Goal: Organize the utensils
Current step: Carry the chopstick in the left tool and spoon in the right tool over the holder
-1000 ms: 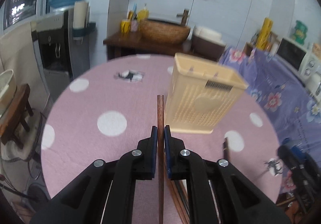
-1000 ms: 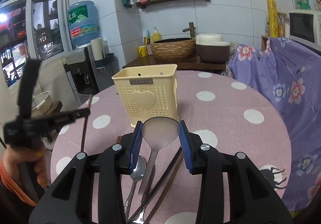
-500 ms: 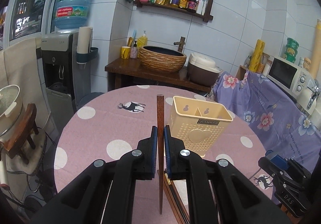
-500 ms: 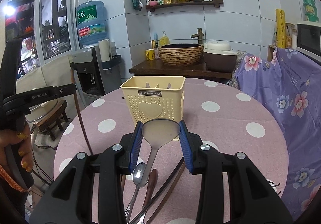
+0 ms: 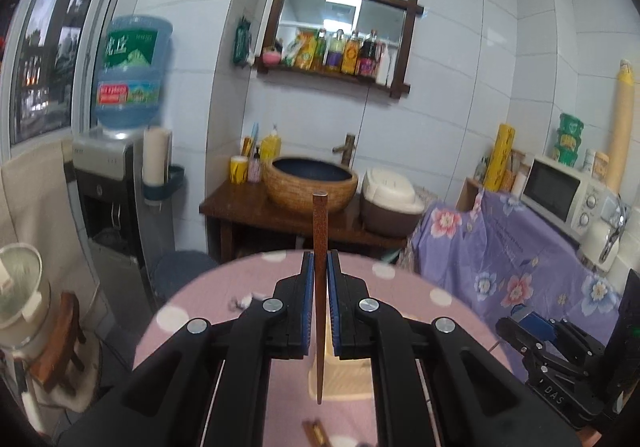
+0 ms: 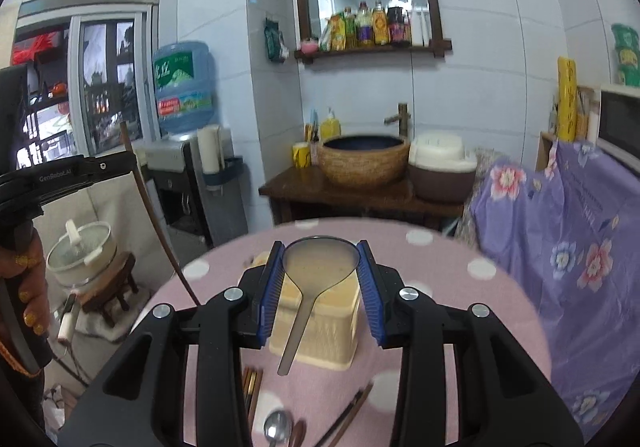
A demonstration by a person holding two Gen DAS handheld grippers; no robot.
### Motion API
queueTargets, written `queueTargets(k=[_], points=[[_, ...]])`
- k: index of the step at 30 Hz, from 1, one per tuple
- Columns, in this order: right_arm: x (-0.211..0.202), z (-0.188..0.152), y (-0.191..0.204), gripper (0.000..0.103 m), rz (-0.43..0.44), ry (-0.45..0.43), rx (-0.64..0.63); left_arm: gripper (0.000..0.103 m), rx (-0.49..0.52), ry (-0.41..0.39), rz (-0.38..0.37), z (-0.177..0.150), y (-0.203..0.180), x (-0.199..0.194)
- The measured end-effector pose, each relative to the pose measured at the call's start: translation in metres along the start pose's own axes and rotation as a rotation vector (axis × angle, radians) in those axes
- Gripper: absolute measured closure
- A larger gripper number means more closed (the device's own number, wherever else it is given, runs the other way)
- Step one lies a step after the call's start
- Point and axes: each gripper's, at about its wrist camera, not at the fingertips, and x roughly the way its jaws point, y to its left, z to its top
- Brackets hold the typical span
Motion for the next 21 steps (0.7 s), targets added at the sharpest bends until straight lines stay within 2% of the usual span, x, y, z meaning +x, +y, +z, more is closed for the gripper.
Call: queueTargets(k=[3,6,9,14,21], points=[[0.011,0.033,-0.002,0.066,-0.044,-0.057,0.006,0.095,-0.007,-0.041,0.012,0.028,-0.014,0.01],[0.033,0.039,-0.001,0.066,-0.079,-0.046,-0.001,0.095,-0.013,-0.047,0.017,0.032,-0.024,0.029],[0.057,0.024,0.002,0.066,-0.11,-0.016,-0.027,0.095,-0.019,-0.027,0.017,0.015,-0.032,0.052],[0.091,-0.023,-0.005,0.066,-0.133,0.062,-0.015,0.095,-0.028,0.044,0.033,-0.029,-0.033,0.088],[0.112,-0.067,-0.003,0.066,-0.137,0.114,-0.035,0.095,-0.047,0.133,0.03,-0.073,-0.023,0.111]])
